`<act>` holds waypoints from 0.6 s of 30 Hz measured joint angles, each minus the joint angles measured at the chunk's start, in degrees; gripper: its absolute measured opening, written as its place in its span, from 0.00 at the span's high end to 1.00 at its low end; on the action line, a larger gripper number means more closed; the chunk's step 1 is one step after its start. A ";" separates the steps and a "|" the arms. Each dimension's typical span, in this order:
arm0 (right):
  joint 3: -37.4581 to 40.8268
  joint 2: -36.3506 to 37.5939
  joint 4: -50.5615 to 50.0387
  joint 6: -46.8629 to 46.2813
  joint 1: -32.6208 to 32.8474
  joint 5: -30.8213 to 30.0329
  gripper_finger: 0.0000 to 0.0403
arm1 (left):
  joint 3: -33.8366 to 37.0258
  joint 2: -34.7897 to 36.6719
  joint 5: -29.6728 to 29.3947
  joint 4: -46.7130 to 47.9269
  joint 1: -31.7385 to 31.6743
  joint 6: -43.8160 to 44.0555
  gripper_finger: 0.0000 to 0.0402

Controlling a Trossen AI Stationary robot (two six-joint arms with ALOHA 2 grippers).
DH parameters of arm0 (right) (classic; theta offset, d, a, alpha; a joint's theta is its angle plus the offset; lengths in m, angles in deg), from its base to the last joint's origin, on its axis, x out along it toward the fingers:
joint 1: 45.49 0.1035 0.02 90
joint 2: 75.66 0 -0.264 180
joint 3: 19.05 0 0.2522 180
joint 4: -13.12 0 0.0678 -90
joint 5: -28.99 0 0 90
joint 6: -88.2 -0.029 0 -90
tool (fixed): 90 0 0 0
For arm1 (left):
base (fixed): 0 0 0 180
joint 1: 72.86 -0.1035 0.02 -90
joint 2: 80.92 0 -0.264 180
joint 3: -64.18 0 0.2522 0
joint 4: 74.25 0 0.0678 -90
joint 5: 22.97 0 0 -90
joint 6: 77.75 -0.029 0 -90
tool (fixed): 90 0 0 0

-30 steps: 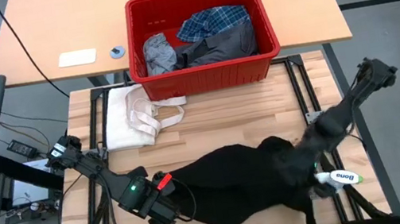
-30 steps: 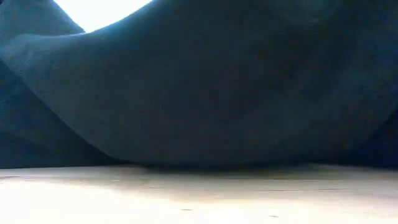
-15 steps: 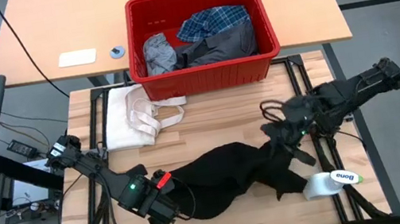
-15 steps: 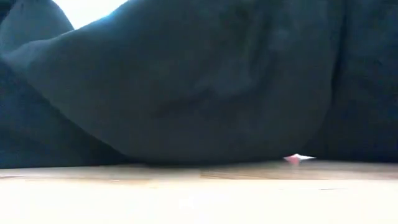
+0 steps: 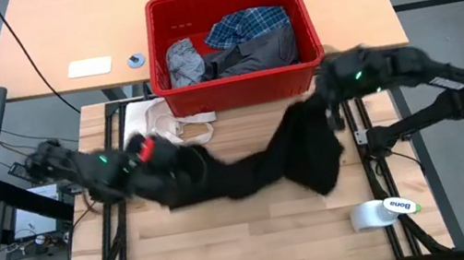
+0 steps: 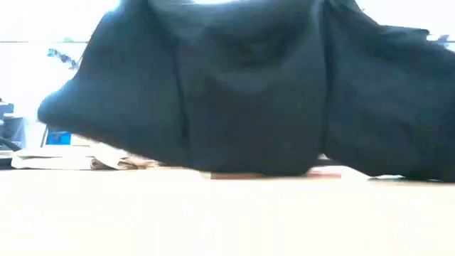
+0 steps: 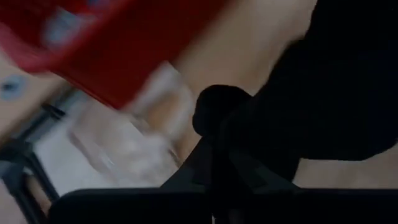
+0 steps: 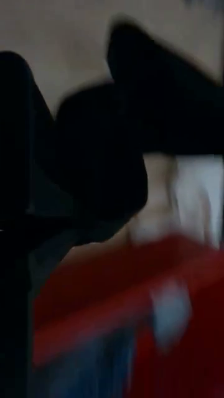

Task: Fold Laundry from Bin
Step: Fold the black shirt

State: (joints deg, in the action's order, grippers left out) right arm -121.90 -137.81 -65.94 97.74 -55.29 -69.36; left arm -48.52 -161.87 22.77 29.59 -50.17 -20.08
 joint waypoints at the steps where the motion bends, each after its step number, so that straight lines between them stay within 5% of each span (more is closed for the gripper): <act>1: -2.03 0.17 -0.26 1.71 -0.90 -3.52 0.96 | 0.00 1.82 -1.82 -0.04 -1.04 -0.47 0.95; 4: -8.35 0.87 -0.52 7.07 -2.72 -10.04 0.96 | 0.00 7.80 -4.64 0.01 -3.33 -1.96 0.95; 7: -13.22 1.39 -5.37 11.63 -3.57 -8.15 0.96 | -0.04 12.71 -5.10 0.09 -4.18 -4.35 0.95; 12: -12.78 1.27 -18.02 5.14 -3.55 4.12 0.96 | -0.04 15.01 -1.25 0.09 -3.11 -8.05 0.95; 18: 3.64 1.09 -18.23 -4.14 0.47 19.26 0.96 | -0.04 7.35 9.25 -0.12 -1.63 -12.73 0.95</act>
State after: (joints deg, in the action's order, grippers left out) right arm -118.26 -136.72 -84.17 93.60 -54.82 -50.10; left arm -48.56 -154.52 32.02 29.47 -51.80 -32.81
